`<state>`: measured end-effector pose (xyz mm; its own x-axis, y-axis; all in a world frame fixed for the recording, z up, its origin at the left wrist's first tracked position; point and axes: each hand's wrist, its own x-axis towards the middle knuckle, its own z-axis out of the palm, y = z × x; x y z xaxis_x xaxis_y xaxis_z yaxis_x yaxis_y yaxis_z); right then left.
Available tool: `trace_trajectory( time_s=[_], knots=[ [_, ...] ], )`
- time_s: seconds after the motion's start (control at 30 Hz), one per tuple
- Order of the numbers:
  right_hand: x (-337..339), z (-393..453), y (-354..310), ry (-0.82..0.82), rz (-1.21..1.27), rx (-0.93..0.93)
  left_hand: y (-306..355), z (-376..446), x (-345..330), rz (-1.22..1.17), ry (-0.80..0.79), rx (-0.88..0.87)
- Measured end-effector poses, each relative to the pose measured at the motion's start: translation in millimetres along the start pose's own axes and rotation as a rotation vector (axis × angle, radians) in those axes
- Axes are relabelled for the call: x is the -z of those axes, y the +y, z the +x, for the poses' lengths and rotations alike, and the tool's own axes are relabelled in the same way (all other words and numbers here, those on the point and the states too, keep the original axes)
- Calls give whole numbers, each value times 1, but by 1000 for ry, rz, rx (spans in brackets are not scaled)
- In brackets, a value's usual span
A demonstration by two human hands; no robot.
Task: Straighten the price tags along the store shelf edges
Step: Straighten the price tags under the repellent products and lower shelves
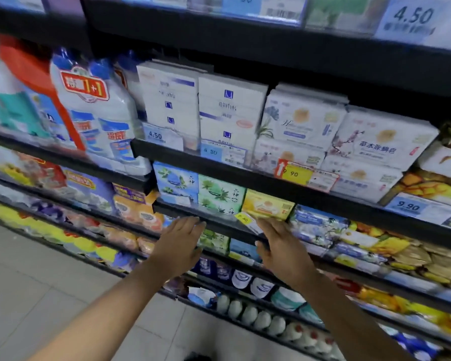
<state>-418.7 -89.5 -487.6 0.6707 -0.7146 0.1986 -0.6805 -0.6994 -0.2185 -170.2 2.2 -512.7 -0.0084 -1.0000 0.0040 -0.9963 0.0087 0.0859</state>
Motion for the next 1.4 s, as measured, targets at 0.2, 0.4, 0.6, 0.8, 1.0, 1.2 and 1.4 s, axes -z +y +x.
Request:
trace_trajectory(
  time_s=[0.2, 0.4, 0.6, 0.8, 1.0, 1.2, 1.4],
  knots=[
    [-17, 14, -18, 91, 14, -57, -25, 8, -15, 21, 20, -111],
    [-23, 20, -33, 156, 7, -69, -40, 6, -25, 11, 116, -220],
    [-26, 19, -37, 101, -54, -86, -46, 4, -32, -31, 135, -248],
    [-21, 18, -37, 54, -76, -87, -43, 3, -31, -47, 135, -221],
    [-16, 20, -43, 115, -39, 2, -46, -15, -27, -49, 204, -126],
    [-16, 38, -59, 129, 28, 140, -51, -38, -6, -91, 287, 3],
    [-22, 64, -79, 125, -10, 298, -61, -49, 10, -146, 336, 78]
  ],
)
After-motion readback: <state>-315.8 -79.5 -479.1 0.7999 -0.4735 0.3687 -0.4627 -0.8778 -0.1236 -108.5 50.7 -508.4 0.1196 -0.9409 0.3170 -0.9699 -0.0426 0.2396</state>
